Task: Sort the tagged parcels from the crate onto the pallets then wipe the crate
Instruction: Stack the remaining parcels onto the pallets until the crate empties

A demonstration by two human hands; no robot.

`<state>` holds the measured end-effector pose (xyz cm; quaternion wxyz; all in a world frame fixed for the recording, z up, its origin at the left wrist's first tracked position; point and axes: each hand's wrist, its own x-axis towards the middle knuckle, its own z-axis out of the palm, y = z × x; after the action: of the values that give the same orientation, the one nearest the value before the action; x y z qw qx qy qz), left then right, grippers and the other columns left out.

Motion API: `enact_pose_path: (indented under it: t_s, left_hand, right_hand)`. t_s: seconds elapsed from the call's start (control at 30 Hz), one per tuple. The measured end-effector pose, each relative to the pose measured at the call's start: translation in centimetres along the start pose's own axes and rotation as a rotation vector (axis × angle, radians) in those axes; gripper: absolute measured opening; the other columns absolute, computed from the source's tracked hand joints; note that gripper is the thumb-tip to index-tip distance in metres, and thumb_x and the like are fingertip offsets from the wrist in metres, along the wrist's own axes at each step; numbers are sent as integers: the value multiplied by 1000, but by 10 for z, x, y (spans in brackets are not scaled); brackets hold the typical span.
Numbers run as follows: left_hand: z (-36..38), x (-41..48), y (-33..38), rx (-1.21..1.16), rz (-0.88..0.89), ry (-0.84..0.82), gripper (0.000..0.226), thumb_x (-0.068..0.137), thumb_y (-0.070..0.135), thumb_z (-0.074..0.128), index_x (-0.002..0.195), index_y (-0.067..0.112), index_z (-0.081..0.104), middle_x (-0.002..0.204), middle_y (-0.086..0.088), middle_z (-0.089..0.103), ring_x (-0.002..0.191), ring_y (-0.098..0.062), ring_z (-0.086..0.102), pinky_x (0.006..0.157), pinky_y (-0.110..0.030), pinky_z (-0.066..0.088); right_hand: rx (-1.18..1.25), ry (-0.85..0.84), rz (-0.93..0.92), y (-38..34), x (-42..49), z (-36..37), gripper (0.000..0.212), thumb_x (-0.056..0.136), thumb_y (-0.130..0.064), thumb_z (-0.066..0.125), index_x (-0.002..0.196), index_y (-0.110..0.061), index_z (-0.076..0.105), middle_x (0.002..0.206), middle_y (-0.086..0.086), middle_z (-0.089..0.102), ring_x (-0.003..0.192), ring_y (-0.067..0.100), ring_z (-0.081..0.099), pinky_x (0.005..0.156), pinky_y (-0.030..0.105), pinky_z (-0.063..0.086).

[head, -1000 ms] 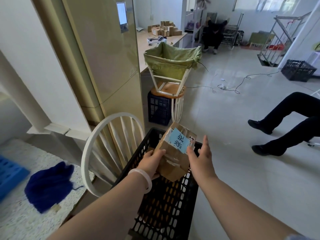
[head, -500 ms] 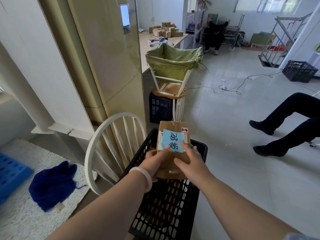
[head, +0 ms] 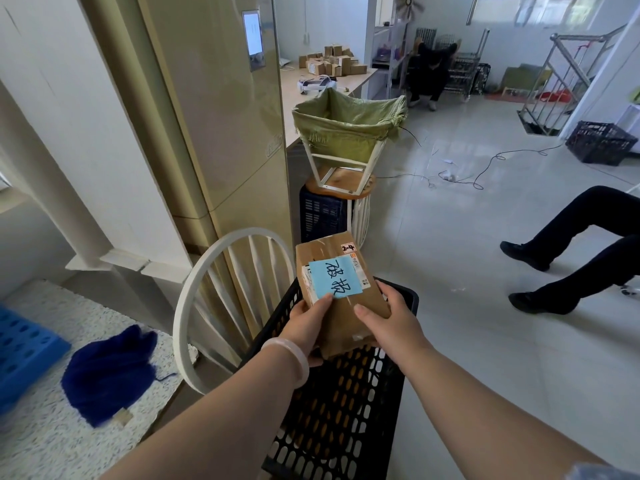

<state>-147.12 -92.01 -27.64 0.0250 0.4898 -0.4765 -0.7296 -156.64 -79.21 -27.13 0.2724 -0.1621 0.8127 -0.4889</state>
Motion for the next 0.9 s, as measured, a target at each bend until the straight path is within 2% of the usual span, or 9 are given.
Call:
enact_pose_path:
  t_s: [0.07,0.1,0.2,0.3,0.37,0.47,0.63,0.8,0.9]
  left_hand:
    - [-2,-3,4,-5,22,-6,88,82,57,70,153,39,22,132,1,51,114,-29,55,72,-45,55]
    - [-3,-3,6,-10,27,-8,87,84,55,69,153,40,19,131,1,50,113,-28,54,68,-43,54]
    - [-4,-2,6,-69,24,-27,86,84,43,72,153,42,21,130,0,55,111,-30,58,79,-51,58]
    - [-1,0,3,-159,37,-17,79,86,38,73,149,45,26,126,-3,59,107,-32,63,79,-56,58]
    - [3,0,2,-237,49,-25,72,88,35,72,145,46,29,123,-4,62,103,-32,66,76,-55,59]
    - [10,0,0,-260,65,-48,79,83,35,76,144,49,28,124,-5,63,102,-33,68,78,-53,59]
    - [11,-1,0,-155,71,-51,105,68,41,82,146,58,14,136,-2,53,116,-31,59,87,-56,55]
    - [11,-2,-2,-184,145,-23,106,70,40,84,145,58,13,134,4,55,120,-29,56,88,-57,54]
    - [7,-5,4,-240,213,53,104,74,39,83,145,57,10,130,1,60,113,-29,60,90,-57,53]
  right_hand:
    - [-4,-25,-5,2,1,0,66,89,-43,66,146,-40,32,121,-13,54,111,17,57,89,43,57]
    - [-3,-42,-9,1,0,-1,65,90,-41,65,145,-41,32,118,-15,54,111,16,57,90,43,56]
    - [-10,-48,-16,-2,0,-4,67,91,-39,66,147,-40,31,122,-14,51,115,16,54,93,42,55]
    - [-5,55,5,-8,3,-6,81,86,-44,70,150,-41,22,148,0,37,129,23,45,95,37,49]
    - [88,79,86,-9,6,-4,100,78,-50,76,152,-42,9,156,0,24,136,29,39,103,47,43]
    - [209,10,193,-6,10,3,120,65,-60,80,149,-48,-5,155,0,30,132,30,43,103,57,43]
    - [208,-2,192,-2,14,5,118,71,-46,83,148,-47,-5,149,-2,39,127,29,49,102,56,45]
    - [241,-33,137,-5,14,4,117,73,-34,84,147,-53,-5,150,-2,36,124,28,51,94,53,53]
    - [194,-48,84,-6,12,4,117,76,-30,83,145,-56,-8,149,-3,37,127,27,50,98,54,50]
